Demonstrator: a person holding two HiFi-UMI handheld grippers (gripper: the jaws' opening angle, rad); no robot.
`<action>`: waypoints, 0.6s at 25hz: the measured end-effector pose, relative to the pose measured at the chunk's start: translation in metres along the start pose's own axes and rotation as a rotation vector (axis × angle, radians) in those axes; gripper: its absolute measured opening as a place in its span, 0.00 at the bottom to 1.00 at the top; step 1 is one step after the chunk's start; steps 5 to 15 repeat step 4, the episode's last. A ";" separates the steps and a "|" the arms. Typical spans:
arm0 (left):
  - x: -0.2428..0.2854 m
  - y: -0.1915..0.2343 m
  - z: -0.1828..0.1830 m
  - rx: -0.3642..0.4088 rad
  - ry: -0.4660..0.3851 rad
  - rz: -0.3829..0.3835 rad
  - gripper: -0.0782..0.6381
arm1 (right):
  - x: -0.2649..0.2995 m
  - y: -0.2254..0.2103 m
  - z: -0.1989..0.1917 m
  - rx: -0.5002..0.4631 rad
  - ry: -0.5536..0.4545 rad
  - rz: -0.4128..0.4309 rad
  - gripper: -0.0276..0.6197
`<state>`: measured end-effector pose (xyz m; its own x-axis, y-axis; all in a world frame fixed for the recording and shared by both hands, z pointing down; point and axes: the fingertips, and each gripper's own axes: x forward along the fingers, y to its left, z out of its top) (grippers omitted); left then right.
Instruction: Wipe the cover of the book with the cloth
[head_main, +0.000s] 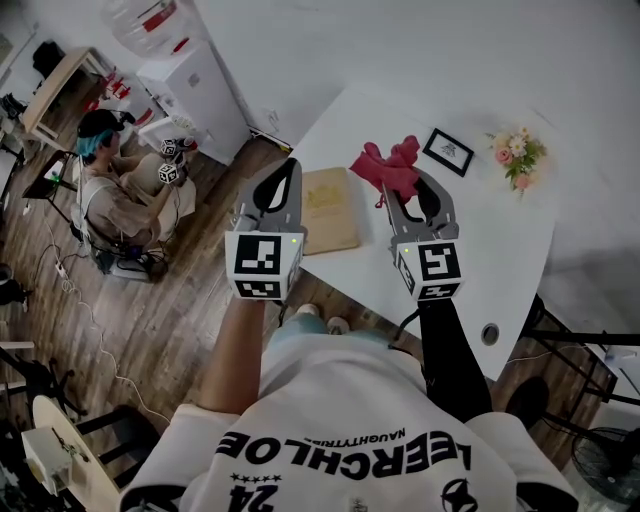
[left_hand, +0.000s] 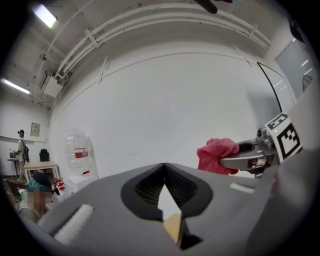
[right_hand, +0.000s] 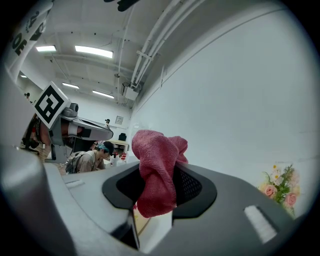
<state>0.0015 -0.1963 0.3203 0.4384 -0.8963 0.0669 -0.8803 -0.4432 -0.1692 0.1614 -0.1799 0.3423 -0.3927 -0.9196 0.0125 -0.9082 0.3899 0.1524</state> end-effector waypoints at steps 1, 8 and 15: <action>-0.001 0.001 0.000 0.000 -0.001 0.000 0.19 | 0.000 0.001 0.000 0.000 0.000 0.000 0.27; -0.003 0.002 -0.002 0.000 -0.003 -0.001 0.19 | 0.001 0.005 0.000 -0.002 0.001 0.001 0.27; -0.003 0.002 -0.002 0.000 -0.003 -0.001 0.19 | 0.001 0.005 0.000 -0.002 0.001 0.001 0.27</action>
